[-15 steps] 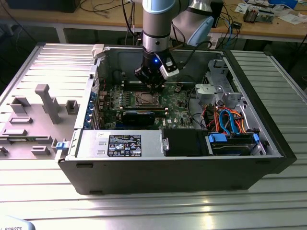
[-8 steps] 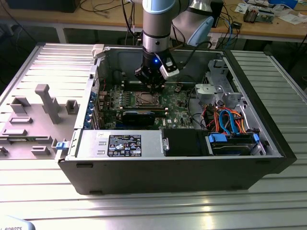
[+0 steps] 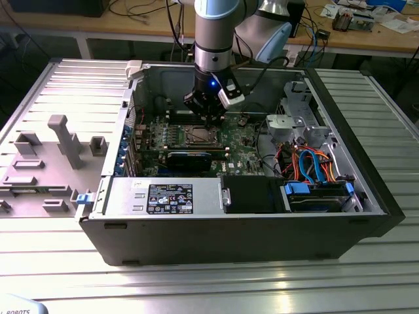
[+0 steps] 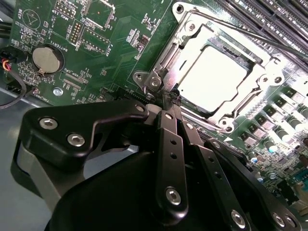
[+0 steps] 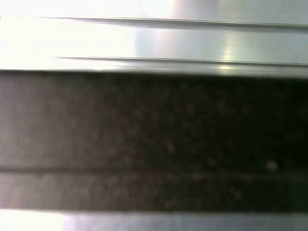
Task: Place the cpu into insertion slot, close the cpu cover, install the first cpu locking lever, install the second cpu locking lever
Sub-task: 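Install the first cpu locking lever, then install the second cpu locking lever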
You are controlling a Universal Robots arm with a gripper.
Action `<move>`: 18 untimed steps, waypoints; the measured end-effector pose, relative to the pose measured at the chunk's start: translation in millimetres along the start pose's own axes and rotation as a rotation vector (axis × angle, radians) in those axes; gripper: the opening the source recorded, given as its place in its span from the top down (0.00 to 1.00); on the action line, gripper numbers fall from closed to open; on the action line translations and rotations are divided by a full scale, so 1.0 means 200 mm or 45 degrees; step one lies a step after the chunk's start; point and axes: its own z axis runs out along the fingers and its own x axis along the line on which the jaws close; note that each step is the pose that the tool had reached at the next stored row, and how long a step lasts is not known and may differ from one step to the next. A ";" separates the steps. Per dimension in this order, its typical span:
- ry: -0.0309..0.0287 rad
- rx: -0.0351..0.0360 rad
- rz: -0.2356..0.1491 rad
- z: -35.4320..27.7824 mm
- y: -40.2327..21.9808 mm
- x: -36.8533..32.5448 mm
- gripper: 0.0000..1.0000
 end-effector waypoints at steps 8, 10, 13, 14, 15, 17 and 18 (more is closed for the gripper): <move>-0.0013 -0.0401 0.001 0.001 0.001 -0.001 0.89; -0.0018 -0.0436 0.001 -0.005 0.001 -0.001 0.89; -0.0013 -0.0424 0.001 -0.048 -0.032 -0.001 0.89; -0.0012 -0.0422 0.001 -0.048 -0.033 -0.001 0.89; -0.0012 -0.0422 0.001 -0.048 -0.033 -0.001 0.89; -0.0012 -0.0422 0.001 -0.048 -0.034 -0.001 0.89; -0.0012 -0.0422 0.001 -0.048 -0.034 -0.001 0.89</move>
